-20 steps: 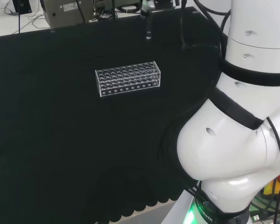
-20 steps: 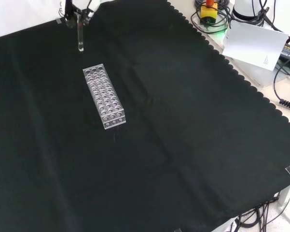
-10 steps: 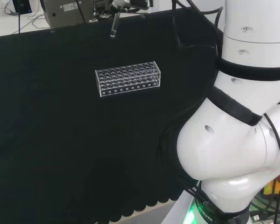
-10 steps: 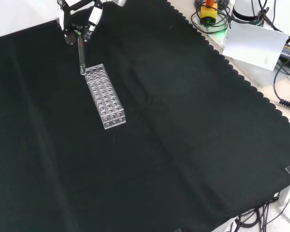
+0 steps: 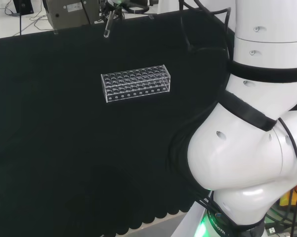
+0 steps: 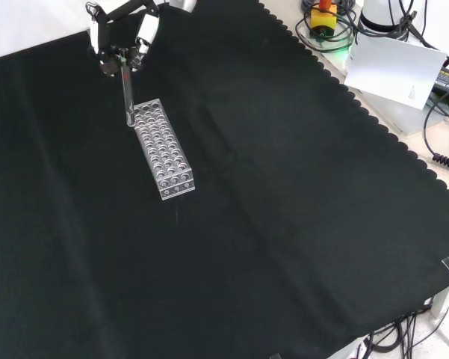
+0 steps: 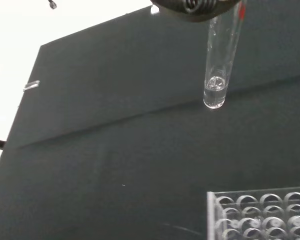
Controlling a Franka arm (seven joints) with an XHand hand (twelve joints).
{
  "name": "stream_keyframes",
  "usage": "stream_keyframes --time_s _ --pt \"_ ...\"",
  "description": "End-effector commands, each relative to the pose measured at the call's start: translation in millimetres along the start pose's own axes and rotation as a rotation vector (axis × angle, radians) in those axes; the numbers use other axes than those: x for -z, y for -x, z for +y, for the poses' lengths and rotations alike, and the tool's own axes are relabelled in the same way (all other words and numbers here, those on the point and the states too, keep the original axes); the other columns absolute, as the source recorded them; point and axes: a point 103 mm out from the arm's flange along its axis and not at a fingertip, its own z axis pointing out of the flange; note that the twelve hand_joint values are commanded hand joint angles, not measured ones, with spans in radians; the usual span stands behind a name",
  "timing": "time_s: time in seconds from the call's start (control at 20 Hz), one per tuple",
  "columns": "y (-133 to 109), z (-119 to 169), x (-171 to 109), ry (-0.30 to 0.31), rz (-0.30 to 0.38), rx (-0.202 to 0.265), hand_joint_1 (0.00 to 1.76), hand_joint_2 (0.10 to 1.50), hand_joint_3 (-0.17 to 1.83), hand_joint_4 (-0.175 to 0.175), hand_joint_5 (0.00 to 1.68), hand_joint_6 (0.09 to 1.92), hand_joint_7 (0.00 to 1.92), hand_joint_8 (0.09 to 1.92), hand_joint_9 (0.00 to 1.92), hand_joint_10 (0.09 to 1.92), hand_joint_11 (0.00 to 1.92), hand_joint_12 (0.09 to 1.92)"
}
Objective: Shake the test tube.
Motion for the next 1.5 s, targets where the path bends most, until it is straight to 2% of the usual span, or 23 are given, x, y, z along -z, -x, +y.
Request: stream_keyframes --time_s 0.05,0.2,0.35,0.45,0.65,0.85,0.95,1.1,1.3,1.5 --pt "44.2 -8.8 -2.9 -0.033 -0.055 -0.088 1.53 1.04 0.00 -0.175 1.01 0.60 1.11 0.96 1.08 1.10 0.96 1.01" --pt "68.0 -14.5 0.0 -0.034 -0.123 -0.130 1.53 1.04 0.00 -0.175 1.01 0.60 1.11 0.96 1.08 1.10 0.96 1.01" --pt "95.7 -20.1 7.6 -0.036 -0.222 -0.176 1.53 1.04 0.00 -0.175 1.01 0.60 1.11 0.96 1.08 1.10 0.96 1.01" --pt "115.2 -23.9 14.7 -0.040 -0.270 -0.220 1.53 1.04 0.00 -0.175 1.01 0.60 1.10 0.96 1.08 1.10 0.96 1.01" --pt "152.0 -31.9 31.6 -0.034 -0.313 -0.313 1.53 1.04 0.00 -0.175 1.01 0.60 1.10 0.96 1.08 1.10 0.96 1.01" --pt "174.9 -37.3 47.7 -0.021 -0.349 -0.376 1.52 1.04 0.00 -0.175 1.01 0.60 1.10 0.97 1.08 1.10 0.96 1.01" --pt "181.5 -38.5 54.3 -0.016 -0.392 -0.394 1.52 1.04 0.00 -0.175 1.01 0.60 1.10 0.97 1.08 1.10 0.96 1.01" --pt "187.5 -39.4 63.3 0.001 -0.395 -0.414 1.52 1.04 0.00 -0.175 1.01 0.60 1.10 0.97 1.08 1.10 0.96 1.01" --pt "184.2 -36.7 63.0 0.004 -0.378 -0.406 1.52 1.04 0.00 -0.175 1.01 0.60 1.10 0.97 1.08 1.10 0.96 1.01" --pt "173.8 -30.1 51.0 -0.014 -0.358 -0.380 1.52 1.04 0.00 -0.175 1.01 0.60 1.10 0.97 1.08 1.11 0.96 1.01"
